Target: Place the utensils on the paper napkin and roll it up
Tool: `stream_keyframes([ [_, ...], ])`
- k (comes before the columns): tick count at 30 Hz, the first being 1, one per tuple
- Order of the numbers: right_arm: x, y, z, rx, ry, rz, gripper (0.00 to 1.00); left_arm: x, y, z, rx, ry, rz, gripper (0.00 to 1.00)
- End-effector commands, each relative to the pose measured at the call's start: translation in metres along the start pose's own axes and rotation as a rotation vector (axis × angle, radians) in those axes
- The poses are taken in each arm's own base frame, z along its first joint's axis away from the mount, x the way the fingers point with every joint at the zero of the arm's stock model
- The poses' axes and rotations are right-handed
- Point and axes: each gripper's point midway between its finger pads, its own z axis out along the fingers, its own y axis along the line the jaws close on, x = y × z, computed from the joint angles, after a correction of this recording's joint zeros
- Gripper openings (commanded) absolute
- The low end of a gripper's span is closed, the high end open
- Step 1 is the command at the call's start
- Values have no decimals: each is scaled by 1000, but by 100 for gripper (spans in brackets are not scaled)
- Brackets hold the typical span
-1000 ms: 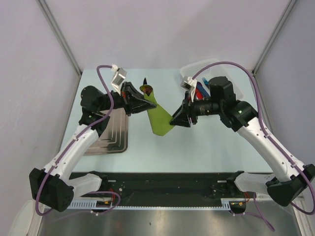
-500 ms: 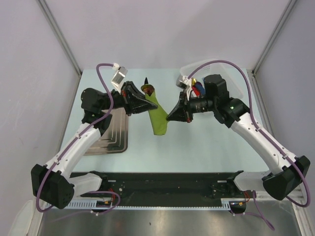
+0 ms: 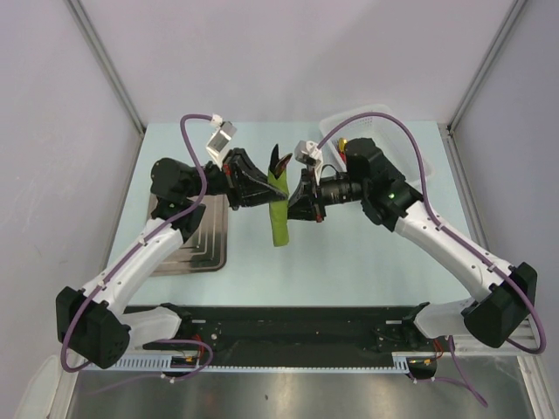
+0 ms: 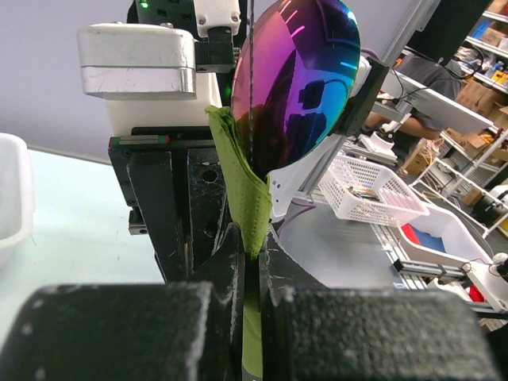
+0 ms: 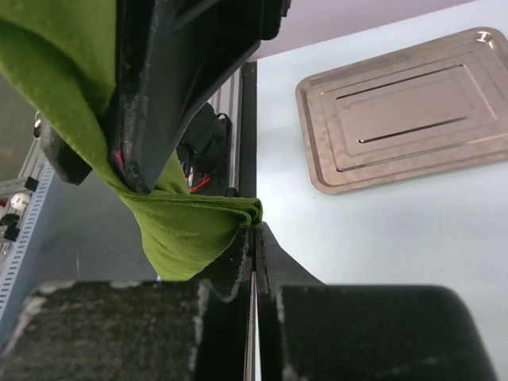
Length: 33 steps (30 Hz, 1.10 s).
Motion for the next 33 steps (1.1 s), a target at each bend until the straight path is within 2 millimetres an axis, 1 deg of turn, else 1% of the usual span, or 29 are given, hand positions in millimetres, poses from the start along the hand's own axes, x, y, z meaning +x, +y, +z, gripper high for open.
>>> stream_keyframes([
  [1, -14, -18, -4, 102, -54, -22, 0, -37, -12, 3, -28, -102, 131, 0],
  [2, -17, -25, -11, 137, -64, -19, 0, -43, -5, -1, -67, -127, 132, 0],
  [3, -21, -28, -17, 165, -75, -11, 0, -44, 1, -3, -89, -139, 125, 0],
  [4, -23, -35, -22, 204, -84, -7, 0, -47, 7, -7, -114, -154, 118, 0],
  [6, -27, -47, -34, 275, -102, 8, 0, -50, 15, -9, -138, -174, 106, 0],
  [7, -32, -54, -41, 324, -117, 18, 13, -52, 18, -10, -147, -181, 101, 0],
  [8, -34, -58, -45, 347, -123, 27, 22, -53, 21, -12, -162, -188, 96, 0],
  [9, -37, -66, -53, 386, -129, 42, 27, -58, 27, -13, -190, -210, 97, 0],
  [10, -45, -73, -60, 435, -150, 59, 30, -58, 39, -17, -240, -214, 83, 0],
  [11, -49, -77, -66, 464, -162, 68, 31, -59, 46, -20, -276, -220, 81, 0],
  [12, -54, -85, -78, 514, -182, 82, 32, -66, 57, -25, -342, -246, 113, 0],
  [14, -69, -85, -90, 549, -228, 99, 37, -65, 73, -33, -422, -254, 90, 0],
  [15, -73, -88, -97, 578, -244, 106, 38, -70, 78, -37, -459, -277, 96, 0],
  [16, -81, -84, -103, 595, -266, 93, 38, -69, 86, -41, -486, -279, 79, 0],
  [17, -85, -84, -108, 624, -284, 90, 38, -70, 89, -44, -503, -282, 74, 0],
  [18, -89, -88, -115, 671, -308, 91, 42, -73, 92, -45, -524, -284, 83, 0],
  [19, -93, -86, -118, 677, -322, 89, 46, -76, 96, -49, -555, -298, 87, 0],
  [20, -102, -79, -121, 672, -348, 78, 48, -74, 99, -52, -577, -294, 77, 0],
  [23, -120, -54, -109, 577, -390, 40, 53, -80, 98, -53, -587, -303, 94, 0],
  [25, -122, -38, -92, 503, -380, 34, 57, -80, 97, -52, -579, -306, 85, 0],
  [27, -119, -32, -80, 454, -366, 38, 63, -81, 97, -52, -577, -311, 81, 0],
  [29, -115, -26, -68, 418, -349, 30, 66, -81, 92, -50, -551, -311, 80, 0],
  [30, -108, -29, -61, 407, -330, 34, 68, -83, 88, -48, -526, -325, 83, 0],
  [32, -102, -29, -52, 387, -314, 22, 70, -81, 82, -45, -490, -319, 79, 0],
  [33, -96, -35, -47, 386, -300, 28, 71, -84, 77, -43, -467, -328, 86, 0],
])
